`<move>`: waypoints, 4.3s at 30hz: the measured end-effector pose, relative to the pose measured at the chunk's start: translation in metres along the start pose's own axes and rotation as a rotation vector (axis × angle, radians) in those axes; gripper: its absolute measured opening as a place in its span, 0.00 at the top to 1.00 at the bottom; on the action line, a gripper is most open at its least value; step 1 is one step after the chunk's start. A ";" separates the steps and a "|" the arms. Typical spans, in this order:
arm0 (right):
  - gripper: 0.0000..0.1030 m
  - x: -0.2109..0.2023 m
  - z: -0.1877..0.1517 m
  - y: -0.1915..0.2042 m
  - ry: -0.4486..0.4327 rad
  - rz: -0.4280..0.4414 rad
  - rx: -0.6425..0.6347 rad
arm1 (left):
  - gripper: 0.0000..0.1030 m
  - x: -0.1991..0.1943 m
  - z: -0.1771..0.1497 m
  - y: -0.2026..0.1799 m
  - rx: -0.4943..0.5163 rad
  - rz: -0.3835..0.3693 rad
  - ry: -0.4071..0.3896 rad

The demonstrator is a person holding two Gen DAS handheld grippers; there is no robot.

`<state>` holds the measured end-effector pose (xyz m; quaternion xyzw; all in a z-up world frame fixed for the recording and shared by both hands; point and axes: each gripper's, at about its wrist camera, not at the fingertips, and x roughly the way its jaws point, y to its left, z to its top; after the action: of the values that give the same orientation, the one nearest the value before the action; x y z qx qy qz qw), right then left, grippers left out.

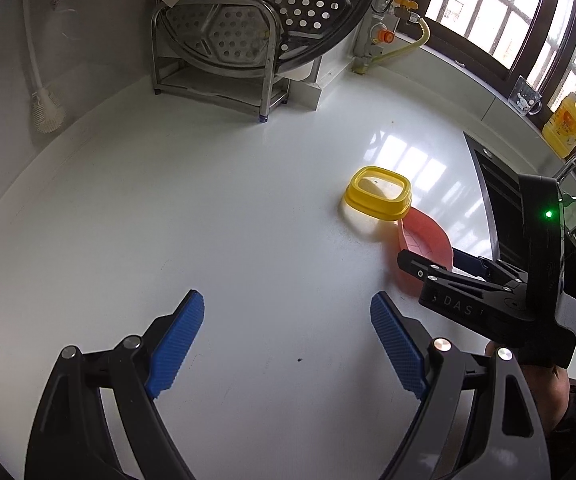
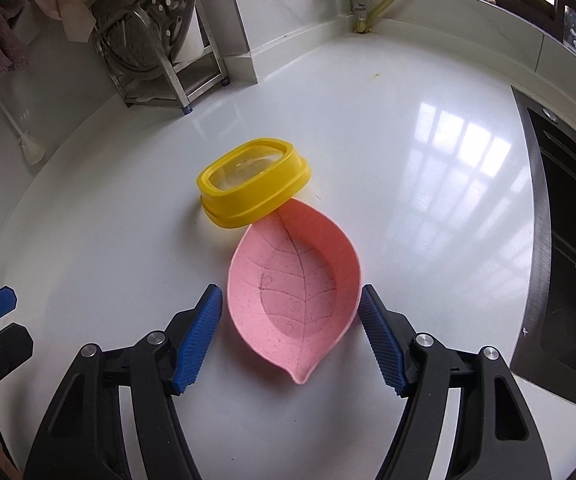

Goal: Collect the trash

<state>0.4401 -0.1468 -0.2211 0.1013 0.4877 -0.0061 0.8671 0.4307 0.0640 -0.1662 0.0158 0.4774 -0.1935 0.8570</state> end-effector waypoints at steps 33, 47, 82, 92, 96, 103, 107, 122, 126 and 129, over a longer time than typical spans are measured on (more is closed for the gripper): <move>0.41 -0.051 -0.024 -0.096 -0.091 -0.023 0.183 | 0.17 0.136 0.065 -0.101 0.170 0.004 0.028; 0.41 -0.066 -0.026 -0.106 -0.107 -0.019 0.206 | 0.35 0.137 0.065 -0.122 0.221 0.006 0.000; 0.41 -0.244 -0.208 -0.145 0.007 0.072 0.168 | 0.35 -0.094 -0.132 -0.208 0.214 -0.062 0.021; 0.41 -0.243 -0.281 -0.175 0.164 0.094 0.124 | 0.34 -0.091 -0.208 -0.258 0.221 -0.068 0.127; 0.41 -0.234 -0.301 -0.181 0.218 0.104 0.114 | 0.33 -0.085 -0.229 -0.263 0.205 -0.058 0.181; 0.41 -0.241 -0.306 -0.188 0.225 0.133 0.099 | 0.20 -0.091 -0.235 -0.261 0.149 -0.014 0.200; 0.39 -0.251 -0.301 -0.192 0.210 0.152 0.115 | 0.20 -0.099 -0.233 -0.258 0.140 0.017 0.198; 0.34 -0.275 -0.288 -0.176 0.180 0.161 0.058 | 0.17 -0.137 -0.223 -0.253 0.112 0.079 0.152; 0.34 -0.285 -0.286 -0.172 0.173 0.149 0.033 | 0.15 -0.146 -0.220 -0.256 0.123 0.093 0.133; 0.34 -0.290 -0.286 -0.171 0.172 0.142 0.027 | 0.14 -0.153 -0.218 -0.256 0.117 0.097 0.125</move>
<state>0.0276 -0.2876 -0.1482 0.1473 0.5516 0.0578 0.8189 0.0931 -0.0785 -0.1182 0.1011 0.5164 -0.1780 0.8315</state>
